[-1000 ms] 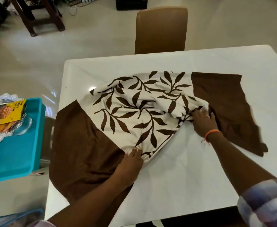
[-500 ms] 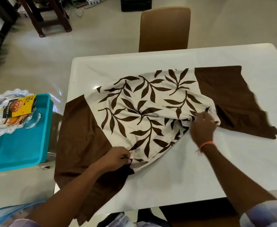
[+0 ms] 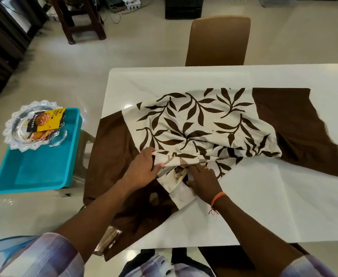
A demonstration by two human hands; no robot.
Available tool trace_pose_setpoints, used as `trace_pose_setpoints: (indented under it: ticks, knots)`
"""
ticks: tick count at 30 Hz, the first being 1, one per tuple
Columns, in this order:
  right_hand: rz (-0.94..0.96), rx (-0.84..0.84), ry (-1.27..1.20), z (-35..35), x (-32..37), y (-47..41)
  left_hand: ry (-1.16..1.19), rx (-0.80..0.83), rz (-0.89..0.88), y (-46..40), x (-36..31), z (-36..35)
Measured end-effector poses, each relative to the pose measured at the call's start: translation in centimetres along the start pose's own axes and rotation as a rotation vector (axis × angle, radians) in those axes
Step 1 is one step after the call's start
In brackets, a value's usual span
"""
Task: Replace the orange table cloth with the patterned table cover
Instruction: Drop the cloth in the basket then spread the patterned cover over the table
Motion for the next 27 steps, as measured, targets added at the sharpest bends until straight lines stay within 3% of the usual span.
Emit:
trace_pose_setpoints:
  ticks: [3, 5, 9, 13, 16, 20, 25, 27]
  knots:
    - [0.110, -0.015, 0.008, -0.6, 1.5, -0.4, -0.424, -0.005, -0.126, 0.8, 0.0, -0.7]
    - [0.095, -0.058, -0.017, -1.0, 2.0, -0.8, -0.522, -0.010, -0.118, 1.0, -0.1, -1.5]
    - [0.071, -0.074, 0.032, -1.2, 1.8, -1.5, -0.538, 0.045, -0.062, 1.4, -0.3, -3.3]
    - [0.134, -0.203, -0.150, -0.2, 2.2, -0.9, -0.493, 0.077, -0.086, 1.6, -0.6, -4.7]
    - [0.165, -0.209, -0.061, 1.0, 2.1, -0.1, -0.454, 0.105, -0.075, 1.4, 0.1, -5.0]
    - [-0.039, -0.086, -0.014, -0.3, 0.9, 0.6, -0.443, 0.178, -0.087, 1.3, 1.1, -5.1]
    - [-0.490, -0.181, -0.685, -0.3, 3.1, -0.2, -0.543, 0.158, -0.161, 2.1, -0.8, -5.9]
    - [-0.667, -0.172, -0.908, 0.0, 4.4, -0.3, -0.450, 0.130, -0.115, 2.1, -1.2, -5.8]
Point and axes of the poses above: each hand's wrist, its own y-axis away from the middle knuckle, its own z-axis out of the back of the hand, x = y × z, the point moved 1 cm from there along -y, towards the middle knuckle, and after that the axes turned 5 degrees about -y, right-handed, at the moved point
